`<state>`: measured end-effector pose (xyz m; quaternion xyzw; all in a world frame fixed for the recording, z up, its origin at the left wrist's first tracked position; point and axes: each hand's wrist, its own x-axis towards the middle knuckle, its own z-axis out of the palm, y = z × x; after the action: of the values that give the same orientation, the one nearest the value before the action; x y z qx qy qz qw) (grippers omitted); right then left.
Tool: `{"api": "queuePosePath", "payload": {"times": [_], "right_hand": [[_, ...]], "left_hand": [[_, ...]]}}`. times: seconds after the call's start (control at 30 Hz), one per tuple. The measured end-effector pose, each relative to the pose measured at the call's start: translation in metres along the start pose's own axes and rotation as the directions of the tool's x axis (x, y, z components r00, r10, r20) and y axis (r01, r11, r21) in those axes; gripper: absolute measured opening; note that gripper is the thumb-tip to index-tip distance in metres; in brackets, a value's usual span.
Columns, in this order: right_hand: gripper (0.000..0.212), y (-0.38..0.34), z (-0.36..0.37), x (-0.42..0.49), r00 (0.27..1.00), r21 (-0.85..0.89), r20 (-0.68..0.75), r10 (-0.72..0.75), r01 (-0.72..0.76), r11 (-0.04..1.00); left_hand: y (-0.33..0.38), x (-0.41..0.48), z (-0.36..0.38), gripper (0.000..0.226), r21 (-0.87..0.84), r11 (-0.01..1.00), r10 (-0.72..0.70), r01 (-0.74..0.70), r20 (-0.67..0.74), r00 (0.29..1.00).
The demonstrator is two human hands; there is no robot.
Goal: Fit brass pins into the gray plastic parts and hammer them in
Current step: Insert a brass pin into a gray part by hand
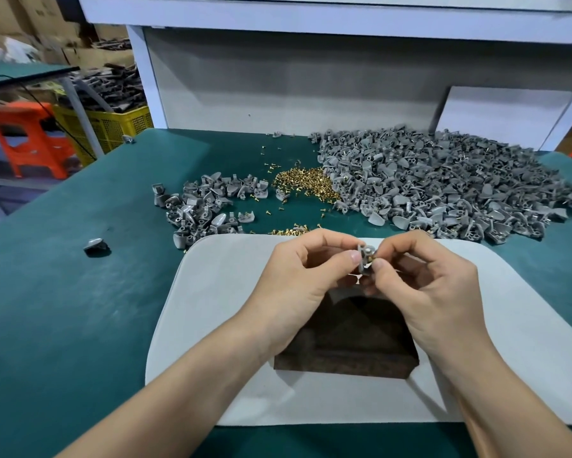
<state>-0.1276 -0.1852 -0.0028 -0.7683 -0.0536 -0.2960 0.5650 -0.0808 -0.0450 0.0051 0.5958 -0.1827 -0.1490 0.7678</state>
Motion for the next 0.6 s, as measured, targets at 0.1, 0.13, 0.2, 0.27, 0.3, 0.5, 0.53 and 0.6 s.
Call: {"api": "queuePosePath", "payload": {"times": [0.1, 0.13, 0.2, 0.27, 0.3, 0.5, 0.53, 0.6], "right_hand": [[0.006, 0.0014, -0.0016, 0.0012, 1.000, -0.060, -0.027, -0.007, 0.005, 0.998], [0.006, 0.0016, -0.0013, 0.0014, 1.000, -0.072, -0.030, -0.009, 0.007, 0.997], [0.005, 0.0028, -0.0005, 0.0015, 0.999, -0.089, -0.030, -0.017, 0.014, 0.996], [0.005, 0.0045, 0.0000, 0.0015, 0.999, -0.088, -0.032, -0.015, 0.012, 0.996], [0.005, 0.0052, 0.0000, 0.0015, 1.000, -0.079, -0.029, -0.012, 0.010, 0.997], [0.010, 0.0043, -0.0001, 0.0004, 1.000, 0.038, 0.012, -0.003, 0.003, 0.999], [0.009, 0.0042, 0.0000, 0.0005, 1.000, 0.034, 0.015, -0.005, 0.004, 0.999], [0.005, 0.0050, 0.0006, 0.0009, 1.000, 0.018, 0.012, -0.007, 0.007, 1.000]], "left_hand": [[-0.0001, -0.0001, -0.0012, 0.015, 0.031, 1.000, 0.000, 0.000, 0.006, 1.000], [0.0004, -0.0003, -0.0016, 0.018, 0.040, 0.999, -0.006, 0.005, 0.020, 1.000], [0.0010, -0.0003, -0.0024, 0.022, 0.052, 0.999, -0.007, 0.005, 0.044, 0.999], [0.0008, 0.0002, -0.0028, 0.023, 0.035, 0.999, -0.001, -0.001, 0.054, 0.999], [0.0003, 0.0004, -0.0029, 0.025, 0.006, 1.000, -0.001, 0.000, 0.058, 0.998], [-0.0016, 0.0012, -0.0021, 0.036, 0.010, 1.000, 0.014, -0.014, 0.035, 0.999], [-0.0016, 0.0010, -0.0020, 0.037, 0.012, 1.000, 0.015, -0.016, 0.033, 0.999], [-0.0013, 0.0007, -0.0022, 0.036, -0.013, 1.000, 0.017, -0.017, 0.040, 0.999]]}}
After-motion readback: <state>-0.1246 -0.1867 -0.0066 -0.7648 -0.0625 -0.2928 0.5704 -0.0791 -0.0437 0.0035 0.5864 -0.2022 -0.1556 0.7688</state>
